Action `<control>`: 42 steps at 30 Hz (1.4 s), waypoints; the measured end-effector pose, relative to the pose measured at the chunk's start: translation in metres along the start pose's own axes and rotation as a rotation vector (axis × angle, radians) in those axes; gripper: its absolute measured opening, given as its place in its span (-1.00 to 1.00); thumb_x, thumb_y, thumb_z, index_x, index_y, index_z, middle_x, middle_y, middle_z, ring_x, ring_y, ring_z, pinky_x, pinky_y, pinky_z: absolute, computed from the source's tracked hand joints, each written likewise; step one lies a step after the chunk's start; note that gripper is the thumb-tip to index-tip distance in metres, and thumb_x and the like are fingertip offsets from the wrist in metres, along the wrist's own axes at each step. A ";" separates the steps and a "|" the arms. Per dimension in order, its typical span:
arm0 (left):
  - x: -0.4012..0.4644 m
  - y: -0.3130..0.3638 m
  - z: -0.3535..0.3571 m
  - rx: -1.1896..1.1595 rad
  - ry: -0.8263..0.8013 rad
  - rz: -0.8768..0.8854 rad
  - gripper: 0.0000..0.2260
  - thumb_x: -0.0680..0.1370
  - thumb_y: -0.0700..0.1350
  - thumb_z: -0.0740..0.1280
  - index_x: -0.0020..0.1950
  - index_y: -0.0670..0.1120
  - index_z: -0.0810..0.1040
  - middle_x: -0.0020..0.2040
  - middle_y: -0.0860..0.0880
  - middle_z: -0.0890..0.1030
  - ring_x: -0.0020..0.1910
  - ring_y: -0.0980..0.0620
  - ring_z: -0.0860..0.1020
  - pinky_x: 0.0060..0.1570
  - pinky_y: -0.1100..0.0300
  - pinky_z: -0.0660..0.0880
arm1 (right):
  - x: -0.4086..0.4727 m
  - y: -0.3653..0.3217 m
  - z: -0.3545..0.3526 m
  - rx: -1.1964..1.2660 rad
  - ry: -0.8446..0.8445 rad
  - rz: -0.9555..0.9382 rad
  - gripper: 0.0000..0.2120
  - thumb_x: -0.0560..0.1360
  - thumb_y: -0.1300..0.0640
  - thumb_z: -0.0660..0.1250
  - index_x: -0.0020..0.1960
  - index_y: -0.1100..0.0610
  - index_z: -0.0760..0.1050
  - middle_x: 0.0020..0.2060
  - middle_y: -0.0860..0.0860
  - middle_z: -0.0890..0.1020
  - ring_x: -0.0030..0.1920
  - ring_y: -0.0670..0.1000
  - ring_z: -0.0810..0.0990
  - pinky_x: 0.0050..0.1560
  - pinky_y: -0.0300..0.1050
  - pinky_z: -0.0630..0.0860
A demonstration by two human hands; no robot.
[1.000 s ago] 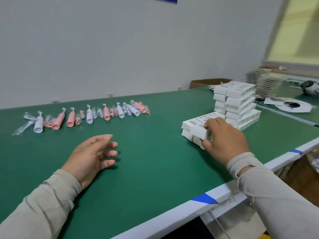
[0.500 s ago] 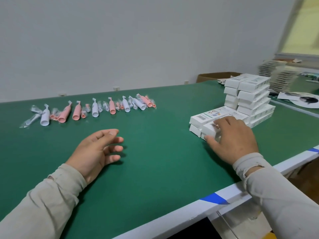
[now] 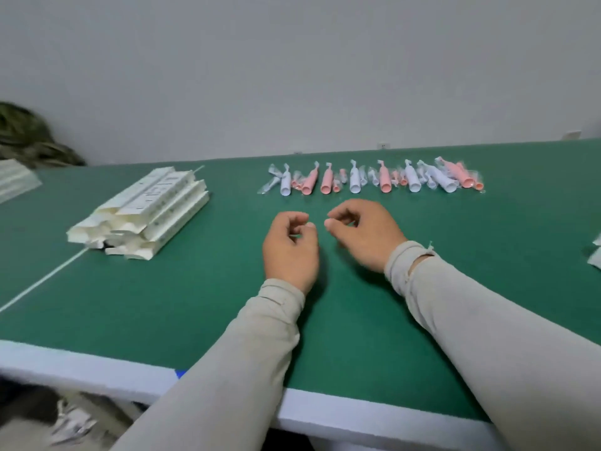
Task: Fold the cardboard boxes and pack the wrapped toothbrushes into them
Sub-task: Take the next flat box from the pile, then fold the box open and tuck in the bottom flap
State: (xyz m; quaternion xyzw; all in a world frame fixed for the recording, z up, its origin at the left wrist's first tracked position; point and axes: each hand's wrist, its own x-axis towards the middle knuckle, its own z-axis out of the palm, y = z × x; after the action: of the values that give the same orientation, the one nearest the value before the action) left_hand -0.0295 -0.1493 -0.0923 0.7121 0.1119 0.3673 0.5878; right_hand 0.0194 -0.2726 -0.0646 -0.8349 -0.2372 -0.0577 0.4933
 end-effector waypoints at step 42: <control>0.003 0.027 0.053 0.415 -0.457 0.704 -0.65 0.53 -0.28 0.29 0.30 -0.08 0.50 0.14 -0.11 0.53 0.09 -0.05 0.50 0.01 -0.06 0.53 | 0.010 0.018 -0.032 1.102 0.267 0.382 -0.83 0.61 0.22 0.26 0.08 0.17 0.63 -0.10 0.11 0.74 -0.21 0.01 0.72 -0.26 -0.10 0.64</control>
State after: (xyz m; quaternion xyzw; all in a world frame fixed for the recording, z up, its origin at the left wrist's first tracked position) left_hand 0.0000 -0.1956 -0.0681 0.8718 -0.1980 0.3480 0.2823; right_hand 0.0408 -0.3041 -0.0592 -0.4696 -0.0136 0.0592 0.8808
